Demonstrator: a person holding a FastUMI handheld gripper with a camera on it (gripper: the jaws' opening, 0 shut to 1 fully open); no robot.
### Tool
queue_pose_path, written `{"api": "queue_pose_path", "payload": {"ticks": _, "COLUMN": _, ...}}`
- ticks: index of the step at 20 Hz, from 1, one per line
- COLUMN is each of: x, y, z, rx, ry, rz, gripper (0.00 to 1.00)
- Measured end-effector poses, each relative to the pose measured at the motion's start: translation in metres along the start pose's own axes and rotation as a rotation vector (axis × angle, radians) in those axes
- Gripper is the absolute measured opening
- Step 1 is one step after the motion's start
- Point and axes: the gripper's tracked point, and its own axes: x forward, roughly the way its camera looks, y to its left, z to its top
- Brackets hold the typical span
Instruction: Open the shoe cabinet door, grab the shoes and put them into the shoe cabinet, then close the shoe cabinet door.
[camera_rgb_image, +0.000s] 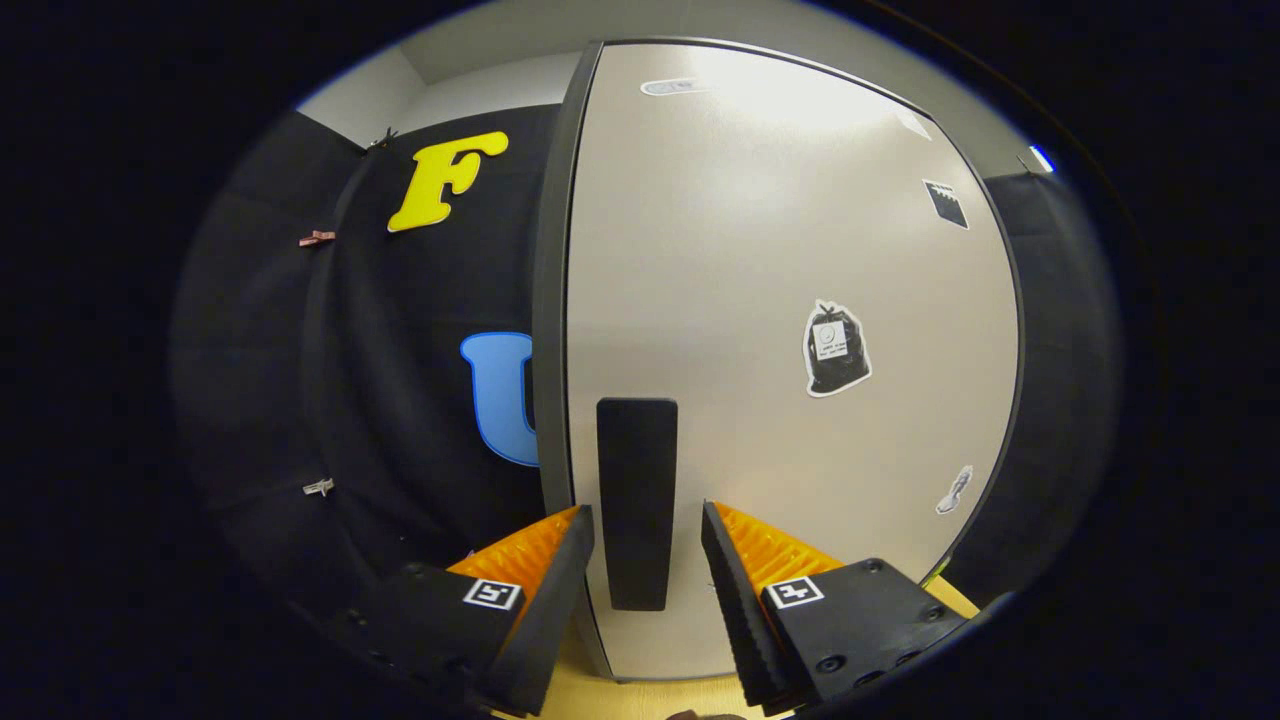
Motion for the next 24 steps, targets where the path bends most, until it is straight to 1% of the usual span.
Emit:
{"api": "queue_pose_path", "payload": {"ticks": 1, "x": 0.003, "y": 0.001, "z": 0.000, "rx": 0.011, "ry": -0.001, "rz": 0.002, "gripper": 0.69}}
{"api": "queue_pose_path", "payload": {"ticks": 2, "x": 0.005, "y": 0.001, "z": -0.002, "rx": 0.025, "ry": 0.007, "rz": -0.001, "gripper": 0.60}}
{"api": "queue_pose_path", "payload": {"ticks": 3, "x": 0.004, "y": 0.004, "z": -0.003, "rx": 0.032, "ry": 0.031, "rz": 0.021, "gripper": 0.50}}
{"api": "queue_pose_path", "payload": {"ticks": 4, "x": 0.008, "y": 0.005, "z": -0.002, "rx": 0.021, "ry": 0.005, "rz": 0.019, "gripper": 0.38}}
{"api": "queue_pose_path", "payload": {"ticks": 5, "x": 0.004, "y": 0.003, "z": -0.003, "rx": 0.009, "ry": 0.007, "rz": 0.011, "gripper": 0.38}}
{"api": "queue_pose_path", "payload": {"ticks": 6, "x": 0.005, "y": 0.003, "z": -0.002, "rx": 0.009, "ry": 0.000, "rz": 0.008, "gripper": 0.31}}
{"api": "queue_pose_path", "payload": {"ticks": 7, "x": 0.006, "y": 0.002, "z": -0.004, "rx": 0.020, "ry": 0.008, "rz": 0.010, "gripper": 0.31}}
{"api": "queue_pose_path", "payload": {"ticks": 8, "x": 0.005, "y": 0.003, "z": -0.004, "rx": 0.027, "ry": 0.008, "rz": 0.018, "gripper": 0.25}}
{"api": "queue_pose_path", "payload": {"ticks": 12, "x": -0.005, "y": 0.002, "z": -0.004, "rx": 0.031, "ry": 0.016, "rz": 0.034, "gripper": 0.25}}
{"api": "queue_pose_path", "payload": {"ticks": 17, "x": -0.040, "y": -0.004, "z": -0.005, "rx": 0.014, "ry": 0.002, "rz": 0.069, "gripper": 0.25}}
{"api": "queue_pose_path", "payload": {"ticks": 24, "x": -0.093, "y": -0.024, "z": -0.003, "rx": 0.007, "ry": 0.015, "rz": 0.152, "gripper": 0.25}}
